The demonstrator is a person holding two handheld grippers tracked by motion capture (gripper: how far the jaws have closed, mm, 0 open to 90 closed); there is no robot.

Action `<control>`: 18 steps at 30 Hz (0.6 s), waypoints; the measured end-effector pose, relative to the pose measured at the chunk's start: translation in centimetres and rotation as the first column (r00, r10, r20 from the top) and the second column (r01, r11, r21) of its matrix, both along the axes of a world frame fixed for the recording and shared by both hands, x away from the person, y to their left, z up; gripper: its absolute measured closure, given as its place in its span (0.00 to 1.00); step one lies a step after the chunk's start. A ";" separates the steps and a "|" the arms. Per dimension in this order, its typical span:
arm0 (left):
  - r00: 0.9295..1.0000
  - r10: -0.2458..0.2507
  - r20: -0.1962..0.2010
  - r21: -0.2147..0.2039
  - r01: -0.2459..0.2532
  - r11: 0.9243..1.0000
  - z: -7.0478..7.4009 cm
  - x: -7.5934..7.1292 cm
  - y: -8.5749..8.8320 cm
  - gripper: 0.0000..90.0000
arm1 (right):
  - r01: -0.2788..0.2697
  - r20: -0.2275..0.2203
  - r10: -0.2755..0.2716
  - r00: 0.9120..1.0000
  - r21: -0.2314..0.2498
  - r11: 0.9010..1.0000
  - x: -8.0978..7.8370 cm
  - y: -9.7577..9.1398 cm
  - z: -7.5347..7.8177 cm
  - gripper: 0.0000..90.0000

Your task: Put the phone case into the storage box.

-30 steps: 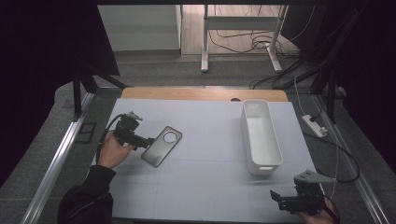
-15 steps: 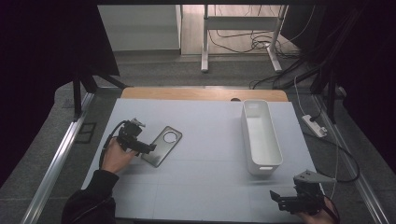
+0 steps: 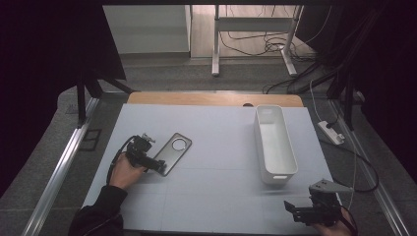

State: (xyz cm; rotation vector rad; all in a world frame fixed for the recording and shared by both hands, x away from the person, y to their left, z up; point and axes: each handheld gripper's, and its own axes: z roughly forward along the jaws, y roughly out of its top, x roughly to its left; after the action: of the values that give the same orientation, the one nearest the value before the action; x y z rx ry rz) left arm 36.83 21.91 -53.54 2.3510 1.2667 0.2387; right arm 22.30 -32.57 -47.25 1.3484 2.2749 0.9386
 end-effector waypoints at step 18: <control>0.998 0.066 0.019 -0.042 -0.065 0.997 0.9 -0.8 0.9 0.60 | 0.000 -0.001 0.000 1.000 -0.003 1.000 0.0 0.0 0.0 0.00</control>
State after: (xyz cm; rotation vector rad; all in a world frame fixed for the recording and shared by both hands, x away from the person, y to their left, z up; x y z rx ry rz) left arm 35.99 22.78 -52.63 2.2692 1.3274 0.2534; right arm 22.30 -32.55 -47.27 1.3479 2.2755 0.9344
